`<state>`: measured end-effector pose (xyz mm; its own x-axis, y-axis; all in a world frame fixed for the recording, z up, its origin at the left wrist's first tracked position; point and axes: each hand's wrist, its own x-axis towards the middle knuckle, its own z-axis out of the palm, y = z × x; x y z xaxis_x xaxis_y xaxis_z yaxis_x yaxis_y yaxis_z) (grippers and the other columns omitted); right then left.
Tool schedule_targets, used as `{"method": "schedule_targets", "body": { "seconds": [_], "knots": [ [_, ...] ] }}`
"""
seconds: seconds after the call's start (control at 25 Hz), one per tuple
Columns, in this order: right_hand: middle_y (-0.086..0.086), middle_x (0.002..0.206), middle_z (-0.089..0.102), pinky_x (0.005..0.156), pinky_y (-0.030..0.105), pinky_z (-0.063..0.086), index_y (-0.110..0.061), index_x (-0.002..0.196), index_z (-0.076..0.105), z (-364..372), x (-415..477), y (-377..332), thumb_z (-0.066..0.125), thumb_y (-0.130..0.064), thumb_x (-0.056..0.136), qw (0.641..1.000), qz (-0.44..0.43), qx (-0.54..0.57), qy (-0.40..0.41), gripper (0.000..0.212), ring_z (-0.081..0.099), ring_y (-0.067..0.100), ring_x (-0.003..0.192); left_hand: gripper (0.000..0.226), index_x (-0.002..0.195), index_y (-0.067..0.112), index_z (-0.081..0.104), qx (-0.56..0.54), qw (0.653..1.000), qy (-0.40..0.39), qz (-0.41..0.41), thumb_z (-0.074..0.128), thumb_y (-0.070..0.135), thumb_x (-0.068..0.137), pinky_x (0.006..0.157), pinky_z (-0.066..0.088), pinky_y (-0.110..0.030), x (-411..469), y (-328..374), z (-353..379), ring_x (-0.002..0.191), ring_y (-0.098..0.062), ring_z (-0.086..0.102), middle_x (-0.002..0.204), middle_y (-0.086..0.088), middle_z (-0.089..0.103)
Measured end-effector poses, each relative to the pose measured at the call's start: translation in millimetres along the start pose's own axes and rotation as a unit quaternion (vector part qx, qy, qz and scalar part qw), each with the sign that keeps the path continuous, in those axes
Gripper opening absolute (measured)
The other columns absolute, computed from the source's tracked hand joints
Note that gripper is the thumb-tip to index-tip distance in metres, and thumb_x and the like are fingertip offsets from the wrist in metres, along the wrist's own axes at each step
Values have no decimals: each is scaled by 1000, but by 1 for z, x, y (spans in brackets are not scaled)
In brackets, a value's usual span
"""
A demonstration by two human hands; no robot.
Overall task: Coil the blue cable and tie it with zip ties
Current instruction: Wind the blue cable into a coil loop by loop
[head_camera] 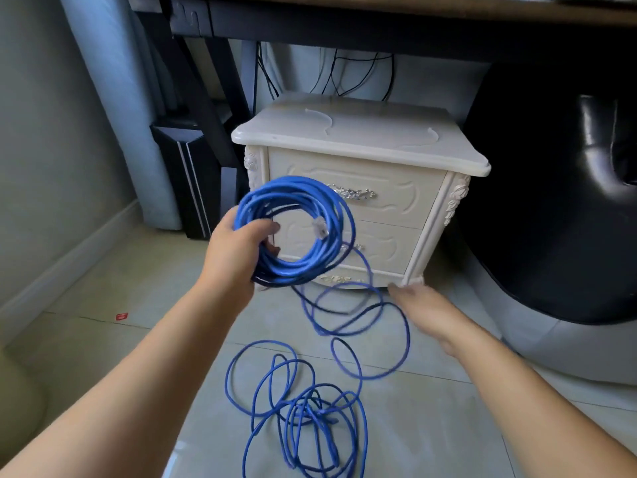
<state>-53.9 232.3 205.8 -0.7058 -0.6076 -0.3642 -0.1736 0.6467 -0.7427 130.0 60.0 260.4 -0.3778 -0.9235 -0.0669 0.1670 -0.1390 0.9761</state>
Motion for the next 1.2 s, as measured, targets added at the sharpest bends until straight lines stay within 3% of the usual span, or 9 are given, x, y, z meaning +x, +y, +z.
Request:
{"method": "schedule_targets", "body": {
  "seconds": [0.08,0.24,0.36,0.52,0.68,0.84,1.0,1.12,1.2],
  "knots": [
    [-10,94,62,83,23,43,-23,123,56,1,-5,-14,39,-73,86,994,-92,58,21,64,56,3,87,16,90,12,58,37,999,-37,-9,61,0,80,58,43,-31,-4,-6,2,44,-13,47,57,-2,46],
    [-12,139,55,116,34,25,-43,134,49,9,-8,-41,36,-85,75,938,-215,264,-73,74,49,6,130,17,86,12,57,6,993,-101,-63,60,-5,83,53,44,-29,-8,-6,8,46,-13,42,54,0,42],
    [1,129,65,111,47,38,-35,138,50,16,-9,-46,35,-70,91,920,-208,317,-100,61,63,24,117,18,81,11,57,-5,987,-140,-80,57,-7,84,51,43,-28,-10,-7,11,46,-14,40,54,-1,39],
    [-6,130,56,115,44,32,-41,127,58,13,-9,-48,35,-74,86,957,-183,223,27,58,51,11,126,14,80,8,54,-7,976,-187,-113,57,-5,84,47,43,-27,-9,-6,7,47,-17,38,52,-2,36],
    [15,121,68,85,38,56,-11,126,63,7,-21,-52,29,-67,91,922,-141,329,-145,74,65,31,109,16,84,9,57,23,979,-168,-111,58,-7,83,50,42,-28,-8,-9,10,46,-13,40,54,-1,39],
    [-4,108,72,76,30,55,-21,126,59,19,-38,-50,42,-73,77,897,-179,349,-202,74,69,13,99,16,77,13,56,67,994,-38,-81,59,-2,82,52,38,-29,-7,-14,14,48,-15,42,51,1,43],
    [-1,100,70,85,43,56,-25,119,55,36,-39,-44,85,-40,63,898,-162,385,-139,65,71,15,94,17,80,20,58,90,995,13,-27,56,3,84,55,37,-28,-28,-18,28,53,-15,44,58,0,45],
    [6,86,64,89,54,54,-19,100,59,42,-32,-42,81,-23,55,925,-129,356,-40,50,66,23,85,15,89,21,60,100,994,-37,-10,59,7,86,58,38,-29,-40,-22,35,59,-16,47,66,-1,49],
    [2,72,54,73,45,52,-17,86,57,36,-32,-43,68,-13,56,924,-104,367,-10,32,54,22,71,21,99,21,63,123,981,-141,-51,71,15,81,66,43,-32,-37,-20,30,66,-16,54,69,0,56]
  ]
}}
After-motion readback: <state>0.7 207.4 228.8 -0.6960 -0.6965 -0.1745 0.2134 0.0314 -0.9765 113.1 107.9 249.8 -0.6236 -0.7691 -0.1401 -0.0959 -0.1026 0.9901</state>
